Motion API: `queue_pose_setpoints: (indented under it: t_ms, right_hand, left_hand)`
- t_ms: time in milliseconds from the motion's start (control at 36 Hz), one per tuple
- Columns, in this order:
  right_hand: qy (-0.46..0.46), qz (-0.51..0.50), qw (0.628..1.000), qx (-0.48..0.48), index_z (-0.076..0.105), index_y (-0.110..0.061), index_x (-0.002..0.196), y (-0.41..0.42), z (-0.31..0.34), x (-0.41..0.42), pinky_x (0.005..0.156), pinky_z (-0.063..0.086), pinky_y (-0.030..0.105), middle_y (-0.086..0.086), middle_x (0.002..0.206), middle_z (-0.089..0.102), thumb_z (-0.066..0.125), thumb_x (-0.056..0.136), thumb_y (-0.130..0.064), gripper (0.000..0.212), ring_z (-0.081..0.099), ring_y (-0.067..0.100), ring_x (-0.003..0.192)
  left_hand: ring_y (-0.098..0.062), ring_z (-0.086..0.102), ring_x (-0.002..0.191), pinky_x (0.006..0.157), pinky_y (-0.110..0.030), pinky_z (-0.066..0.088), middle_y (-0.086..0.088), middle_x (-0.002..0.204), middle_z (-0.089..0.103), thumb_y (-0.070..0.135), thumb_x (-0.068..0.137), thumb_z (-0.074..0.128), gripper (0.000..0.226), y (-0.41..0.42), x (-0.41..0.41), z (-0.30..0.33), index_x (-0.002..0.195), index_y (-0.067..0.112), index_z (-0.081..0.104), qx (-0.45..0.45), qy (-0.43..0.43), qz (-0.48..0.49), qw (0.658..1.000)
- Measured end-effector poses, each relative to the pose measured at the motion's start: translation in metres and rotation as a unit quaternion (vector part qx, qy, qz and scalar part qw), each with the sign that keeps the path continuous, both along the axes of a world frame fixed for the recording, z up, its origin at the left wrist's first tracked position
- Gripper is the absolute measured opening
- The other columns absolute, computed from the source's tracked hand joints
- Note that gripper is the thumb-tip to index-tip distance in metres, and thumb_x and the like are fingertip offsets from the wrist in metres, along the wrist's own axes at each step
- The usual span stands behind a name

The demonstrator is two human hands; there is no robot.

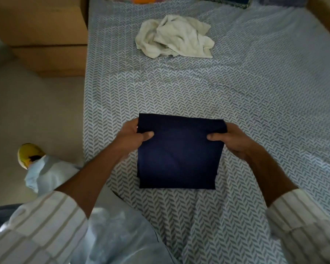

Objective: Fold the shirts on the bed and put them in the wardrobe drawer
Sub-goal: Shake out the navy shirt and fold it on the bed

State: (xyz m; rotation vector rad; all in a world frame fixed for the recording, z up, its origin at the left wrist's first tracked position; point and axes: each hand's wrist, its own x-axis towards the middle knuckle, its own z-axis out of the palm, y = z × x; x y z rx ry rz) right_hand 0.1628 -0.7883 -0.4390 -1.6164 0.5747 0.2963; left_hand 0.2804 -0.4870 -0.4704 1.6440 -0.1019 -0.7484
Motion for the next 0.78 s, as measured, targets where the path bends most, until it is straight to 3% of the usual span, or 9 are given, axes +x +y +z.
queue_pose_setpoints:
  t_ms: [222,278,417,472,528,583,639,722,778]
  right_hand:
    - [-0.124,-0.014,0.992,-0.011,0.068,-0.006,0.122,0.000,0.074,0.055,0.091,0.056,0.032,0.008,0.117,0.074,0.075,0.080,0.004,0.044,0.070,0.021,0.108]
    - [-0.155,-0.012,0.987,-0.035,0.069,-0.007,0.119,0.003,0.084,0.063,0.090,0.056,0.030,0.008,0.114,0.074,0.075,0.080,0.006,0.041,0.071,0.019,0.105]
    - [-0.210,0.048,0.958,-0.190,0.072,-0.023,0.086,0.013,0.063,0.053,0.069,0.050,0.016,-0.017,0.072,0.072,0.076,0.079,0.010,0.033,0.064,-0.003,0.069]
    - [-0.215,0.097,0.945,-0.227,0.075,-0.023,0.096,0.022,0.037,0.038,0.075,0.045,0.007,-0.030,0.076,0.070,0.075,0.079,0.012,0.039,0.064,-0.011,0.073]
    - [-0.233,0.147,0.916,-0.291,0.068,-0.020,0.118,0.032,0.002,0.020,0.095,0.035,0.002,-0.037,0.099,0.068,0.077,0.078,0.005,0.048,0.060,-0.021,0.093]
    - [-0.224,0.206,0.895,-0.327,0.064,-0.027,0.121,0.036,-0.038,0.000,0.113,0.019,0.008,-0.027,0.120,0.060,0.070,0.082,-0.018,0.041,0.046,-0.030,0.111]
    - [-0.188,0.244,0.893,-0.329,0.065,-0.043,0.117,0.036,-0.075,-0.021,0.122,0.015,0.032,-0.031,0.126,0.056,0.059,0.085,-0.036,0.034,0.036,-0.029,0.123]
    - [-0.179,0.271,0.894,-0.310,0.060,-0.064,0.111,0.037,-0.114,-0.047,0.122,0.016,0.045,-0.050,0.126,0.049,0.057,0.088,-0.051,0.027,0.031,-0.019,0.136]
    - [-0.179,0.259,0.898,-0.307,0.063,-0.060,0.113,0.041,-0.118,-0.054,0.122,0.014,0.049,-0.041,0.132,0.051,0.056,0.087,-0.050,0.028,0.029,-0.011,0.141]
  left_hand:
    - [-0.011,0.071,0.102,0.085,-0.025,0.057,0.005,0.107,0.076,0.002,0.088,0.072,0.028,0.008,0.060,0.083,0.109,0.020,0.071,-0.037,-0.129,0.013,0.991]
    - [-0.005,0.071,0.097,0.080,-0.018,0.056,0.015,0.099,0.075,-0.001,0.085,0.073,0.030,0.011,0.068,0.099,0.105,0.022,0.071,-0.039,-0.179,0.016,0.983]
    - [0.010,0.066,0.073,0.071,-0.018,0.053,0.029,0.070,0.070,-0.005,0.076,0.080,0.039,0.037,0.066,0.087,0.085,0.033,0.071,0.035,-0.286,-0.020,0.957]
    - [0.008,0.066,0.070,0.070,-0.021,0.053,0.031,0.068,0.067,0.004,0.074,0.082,0.030,0.051,0.054,0.063,0.075,0.033,0.075,0.095,-0.317,-0.064,0.941]
    - [-0.002,0.070,0.082,0.079,-0.027,0.056,0.038,0.080,0.067,0.021,0.072,0.072,0.028,0.063,0.038,0.032,0.094,0.036,0.073,0.152,-0.346,-0.094,0.921]
    - [-0.011,0.071,0.092,0.083,-0.031,0.055,0.023,0.095,0.074,0.027,0.072,0.056,0.031,0.073,0.019,-0.004,0.096,0.034,0.075,0.184,-0.417,-0.146,0.878]
    - [-0.018,0.074,0.092,0.083,-0.032,0.046,0.008,0.098,0.077,0.028,0.067,0.045,0.040,0.081,0.004,-0.041,0.085,0.031,0.080,0.235,-0.463,-0.221,0.826]
    - [-0.016,0.072,0.101,0.084,-0.030,0.030,0.014,0.100,0.076,0.030,0.064,0.045,0.042,0.096,-0.007,-0.081,0.094,0.039,0.072,0.264,-0.435,-0.276,0.815]
    - [-0.015,0.069,0.109,0.088,-0.030,0.031,0.013,0.106,0.075,0.023,0.062,0.051,0.043,0.100,-0.013,-0.084,0.096,0.041,0.070,0.257,-0.421,-0.286,0.822]
